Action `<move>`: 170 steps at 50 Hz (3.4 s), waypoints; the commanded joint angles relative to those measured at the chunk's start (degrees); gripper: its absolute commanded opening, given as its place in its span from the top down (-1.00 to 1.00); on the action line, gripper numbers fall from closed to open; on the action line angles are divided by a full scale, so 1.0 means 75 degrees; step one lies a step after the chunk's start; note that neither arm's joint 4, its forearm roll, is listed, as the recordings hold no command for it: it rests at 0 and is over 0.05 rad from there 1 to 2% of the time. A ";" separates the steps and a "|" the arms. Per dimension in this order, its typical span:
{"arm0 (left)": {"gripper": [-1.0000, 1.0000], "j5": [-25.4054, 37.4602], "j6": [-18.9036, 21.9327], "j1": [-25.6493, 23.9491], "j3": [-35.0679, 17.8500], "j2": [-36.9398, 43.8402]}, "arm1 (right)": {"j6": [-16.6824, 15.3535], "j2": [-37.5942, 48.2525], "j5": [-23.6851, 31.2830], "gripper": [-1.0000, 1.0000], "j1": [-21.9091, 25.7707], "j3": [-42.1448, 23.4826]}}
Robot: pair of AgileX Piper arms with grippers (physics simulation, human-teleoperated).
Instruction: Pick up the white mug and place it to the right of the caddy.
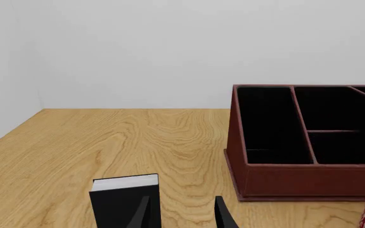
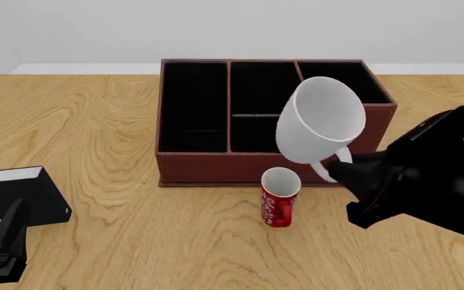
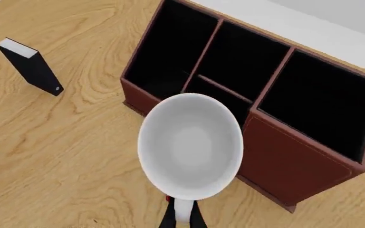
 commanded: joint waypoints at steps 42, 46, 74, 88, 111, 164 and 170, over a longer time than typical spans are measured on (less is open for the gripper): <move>-1.00 0.0000 0.0000 0.0000 0.0000 0.0000 | 0.0848 -0.1931 0.1204 1.00 -0.1660 0.0712; -1.00 0.0000 0.0000 0.0000 0.0000 0.0000 | 0.0911 -0.2085 0.1369 1.00 -0.1884 0.0732; -1.00 0.0000 0.0000 0.0000 0.0000 0.0000 | 0.1081 -0.2735 0.2158 1.00 -0.3258 0.0863; -1.00 0.0000 0.0000 0.0000 0.0000 0.0000 | 0.1207 -0.1740 0.0853 1.00 -0.4131 0.1438; -1.00 0.0000 0.0000 0.0000 0.0000 0.0000 | 0.1165 -0.0604 0.0295 1.00 -0.5412 0.1227; -1.00 0.0000 0.0000 0.0000 0.0000 0.0000 | 0.0212 0.2963 0.0965 1.00 -0.6613 -0.2324; -1.00 0.0000 0.0000 0.0000 0.0000 0.0000 | 0.0192 0.3111 0.1138 1.00 -0.6569 -0.2624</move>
